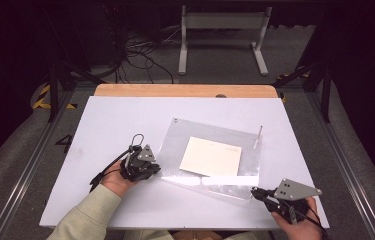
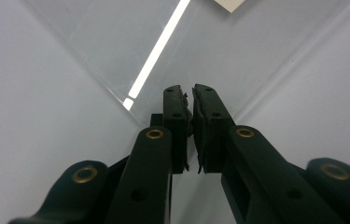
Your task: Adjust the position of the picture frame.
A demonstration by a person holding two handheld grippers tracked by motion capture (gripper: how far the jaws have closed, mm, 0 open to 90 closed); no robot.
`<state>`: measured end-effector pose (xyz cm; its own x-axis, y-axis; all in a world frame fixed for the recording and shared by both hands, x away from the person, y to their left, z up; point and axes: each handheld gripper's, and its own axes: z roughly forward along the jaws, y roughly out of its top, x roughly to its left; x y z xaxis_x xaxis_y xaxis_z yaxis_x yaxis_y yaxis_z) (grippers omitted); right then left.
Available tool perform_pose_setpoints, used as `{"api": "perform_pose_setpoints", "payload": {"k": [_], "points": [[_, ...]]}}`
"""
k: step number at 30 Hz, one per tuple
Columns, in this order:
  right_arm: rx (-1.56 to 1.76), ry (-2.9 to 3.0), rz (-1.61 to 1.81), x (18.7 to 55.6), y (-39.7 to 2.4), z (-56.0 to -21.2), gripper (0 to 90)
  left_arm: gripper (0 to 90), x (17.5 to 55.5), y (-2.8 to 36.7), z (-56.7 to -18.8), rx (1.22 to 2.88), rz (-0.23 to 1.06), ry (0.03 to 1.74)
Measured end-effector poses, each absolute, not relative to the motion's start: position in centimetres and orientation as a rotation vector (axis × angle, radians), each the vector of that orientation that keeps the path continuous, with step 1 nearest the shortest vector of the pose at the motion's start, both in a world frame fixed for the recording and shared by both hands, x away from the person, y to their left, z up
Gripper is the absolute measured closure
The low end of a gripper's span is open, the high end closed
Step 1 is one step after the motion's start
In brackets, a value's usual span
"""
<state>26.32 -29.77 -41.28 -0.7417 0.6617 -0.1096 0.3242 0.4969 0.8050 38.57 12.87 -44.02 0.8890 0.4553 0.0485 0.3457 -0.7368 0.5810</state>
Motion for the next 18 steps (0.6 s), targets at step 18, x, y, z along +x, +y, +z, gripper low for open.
{"api": "perform_pose_setpoints", "payload": {"k": [18], "points": [[0.982,2.222,1.082,35.7,-30.8,-42.0,84.7,89.9,38.6,11.4,-44.4,2.417,0.086,0.517]]}}
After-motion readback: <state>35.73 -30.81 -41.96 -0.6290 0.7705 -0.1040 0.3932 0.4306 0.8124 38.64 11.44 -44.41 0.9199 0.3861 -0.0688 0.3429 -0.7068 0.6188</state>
